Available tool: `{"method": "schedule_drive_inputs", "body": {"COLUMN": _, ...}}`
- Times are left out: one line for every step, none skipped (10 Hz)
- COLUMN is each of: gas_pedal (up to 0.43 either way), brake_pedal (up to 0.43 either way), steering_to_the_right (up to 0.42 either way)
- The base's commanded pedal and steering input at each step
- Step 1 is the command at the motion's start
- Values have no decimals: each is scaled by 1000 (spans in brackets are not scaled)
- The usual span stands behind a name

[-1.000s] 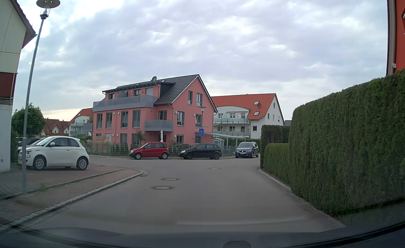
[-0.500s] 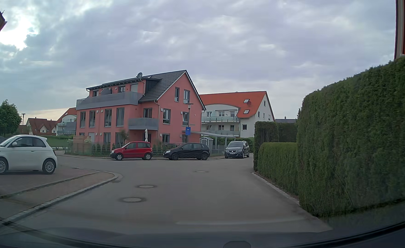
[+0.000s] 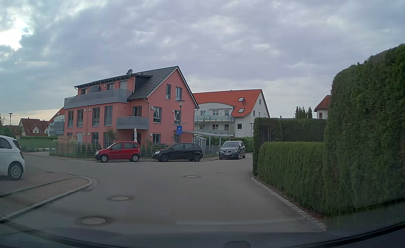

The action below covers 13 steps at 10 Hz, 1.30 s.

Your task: Follow the waypoints while adhering to traffic rules and regulations

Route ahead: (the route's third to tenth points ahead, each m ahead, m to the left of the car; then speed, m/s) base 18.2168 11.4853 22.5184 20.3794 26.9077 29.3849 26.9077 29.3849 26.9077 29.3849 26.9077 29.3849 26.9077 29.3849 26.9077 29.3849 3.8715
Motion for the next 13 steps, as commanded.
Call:
{"method": "schedule_drive_inputs", "body": {"gas_pedal": 28, "brake_pedal": 0, "steering_to_the_right": -8}}
{"method": "schedule_drive_inputs", "body": {"gas_pedal": 28, "brake_pedal": 0, "steering_to_the_right": -15}}
{"method": "schedule_drive_inputs", "body": {"gas_pedal": 28, "brake_pedal": 0, "steering_to_the_right": -25}}
{"method": "schedule_drive_inputs", "body": {"gas_pedal": 28, "brake_pedal": 0, "steering_to_the_right": -37}}
{"method": "schedule_drive_inputs", "body": {"gas_pedal": 39, "brake_pedal": 0, "steering_to_the_right": -46}}
{"method": "schedule_drive_inputs", "body": {"gas_pedal": 59, "brake_pedal": 0, "steering_to_the_right": -61}}
{"method": "schedule_drive_inputs", "body": {"gas_pedal": 67, "brake_pedal": 0, "steering_to_the_right": -78}}
{"method": "schedule_drive_inputs", "body": {"gas_pedal": 79, "brake_pedal": 0, "steering_to_the_right": -92}}
{"method": "schedule_drive_inputs", "body": {"gas_pedal": 79, "brake_pedal": 0, "steering_to_the_right": -112}}
{"method": "schedule_drive_inputs", "body": {"gas_pedal": 79, "brake_pedal": 0, "steering_to_the_right": -129}}
{"method": "schedule_drive_inputs", "body": {"gas_pedal": 79, "brake_pedal": 0, "steering_to_the_right": -144}}
{"method": "schedule_drive_inputs", "body": {"gas_pedal": 79, "brake_pedal": 0, "steering_to_the_right": -164}}
{"method": "schedule_drive_inputs", "body": {"gas_pedal": 79, "brake_pedal": 0, "steering_to_the_right": -181}}
